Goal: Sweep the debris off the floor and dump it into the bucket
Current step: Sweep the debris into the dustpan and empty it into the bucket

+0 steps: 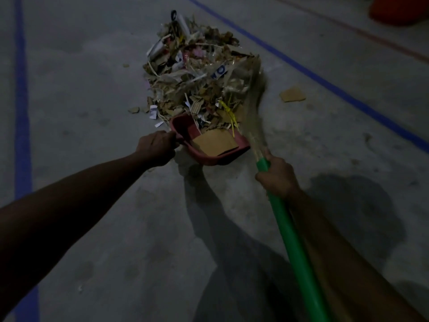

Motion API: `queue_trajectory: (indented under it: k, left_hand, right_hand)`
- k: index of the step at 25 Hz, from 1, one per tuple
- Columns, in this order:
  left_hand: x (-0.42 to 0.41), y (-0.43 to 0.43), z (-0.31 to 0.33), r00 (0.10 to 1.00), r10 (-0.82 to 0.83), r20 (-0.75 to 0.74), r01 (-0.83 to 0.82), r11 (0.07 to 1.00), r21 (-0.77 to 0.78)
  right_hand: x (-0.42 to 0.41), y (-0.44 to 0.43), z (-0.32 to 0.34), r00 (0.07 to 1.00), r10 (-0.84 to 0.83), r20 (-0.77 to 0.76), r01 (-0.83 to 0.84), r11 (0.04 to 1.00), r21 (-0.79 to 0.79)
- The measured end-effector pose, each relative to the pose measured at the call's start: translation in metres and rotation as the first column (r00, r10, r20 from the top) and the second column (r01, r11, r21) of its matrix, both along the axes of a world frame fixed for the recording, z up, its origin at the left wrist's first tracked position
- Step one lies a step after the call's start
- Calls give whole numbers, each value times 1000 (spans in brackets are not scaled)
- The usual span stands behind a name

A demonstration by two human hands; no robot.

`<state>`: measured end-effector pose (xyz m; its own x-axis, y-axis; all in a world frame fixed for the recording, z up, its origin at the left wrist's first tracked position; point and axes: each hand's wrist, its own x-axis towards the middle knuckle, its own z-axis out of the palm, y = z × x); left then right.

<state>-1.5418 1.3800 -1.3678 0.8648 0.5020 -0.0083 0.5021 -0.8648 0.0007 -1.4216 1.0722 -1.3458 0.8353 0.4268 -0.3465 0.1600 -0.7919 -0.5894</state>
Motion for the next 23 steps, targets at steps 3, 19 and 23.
queue_trajectory:
  k: [3, 19, 23]
  left_hand:
    - [-3, 1, -3, 997, 28, -78, -26, 999, 35]
    - [-14, 5, 1, 986, 99, -132, -100, 995, 5]
    - [-9, 7, 3, 986, 116, -119, -114, 993, 25]
  right_hand:
    - [-40, 10, -12, 996, 94, -11, -94, 995, 26]
    - [-22, 33, 12, 996, 71, 47, -72, 997, 30]
    - [-69, 32, 1, 980, 200, -1, -200, 979, 31]
